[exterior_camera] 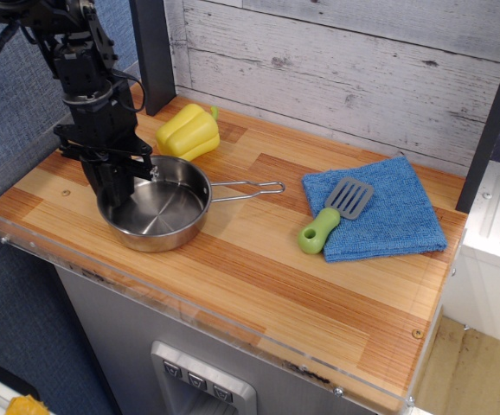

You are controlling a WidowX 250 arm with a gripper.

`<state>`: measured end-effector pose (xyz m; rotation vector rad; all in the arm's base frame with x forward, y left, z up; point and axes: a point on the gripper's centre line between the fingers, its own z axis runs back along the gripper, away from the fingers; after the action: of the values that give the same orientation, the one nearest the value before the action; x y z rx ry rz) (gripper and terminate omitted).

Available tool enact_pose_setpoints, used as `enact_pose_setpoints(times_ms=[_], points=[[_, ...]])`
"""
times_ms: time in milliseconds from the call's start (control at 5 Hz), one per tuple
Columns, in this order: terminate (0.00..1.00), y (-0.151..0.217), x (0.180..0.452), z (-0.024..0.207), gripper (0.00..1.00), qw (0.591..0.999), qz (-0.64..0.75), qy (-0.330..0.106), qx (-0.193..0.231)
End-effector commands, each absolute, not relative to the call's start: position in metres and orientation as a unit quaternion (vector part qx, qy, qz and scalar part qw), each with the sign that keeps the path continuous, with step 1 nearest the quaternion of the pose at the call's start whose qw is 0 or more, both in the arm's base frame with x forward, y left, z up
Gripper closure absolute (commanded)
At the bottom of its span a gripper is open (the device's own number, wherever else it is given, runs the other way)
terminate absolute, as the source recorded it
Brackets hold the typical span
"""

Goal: Put the pan under the pepper.

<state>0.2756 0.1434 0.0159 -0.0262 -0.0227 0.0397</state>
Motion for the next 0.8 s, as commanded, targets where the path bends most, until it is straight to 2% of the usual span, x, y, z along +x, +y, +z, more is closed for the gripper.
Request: enact_pose_setpoints(times_ms=[0, 200, 400, 600], points=[[0.00, 0.154, 0.271, 0.025, 1.00, 0.998, 0.053, -0.028, -0.005], [0.00, 0.153, 0.270, 0.025, 0.00, 0.997, 0.067, -0.023, -0.010], [0.00, 0.150, 0.272, 0.028, 0.00, 0.997, 0.071, -0.020, -0.019], [0.00, 0.142, 0.273, 0.042, 0.00, 0.997, 0.066, -0.025, -0.040]])
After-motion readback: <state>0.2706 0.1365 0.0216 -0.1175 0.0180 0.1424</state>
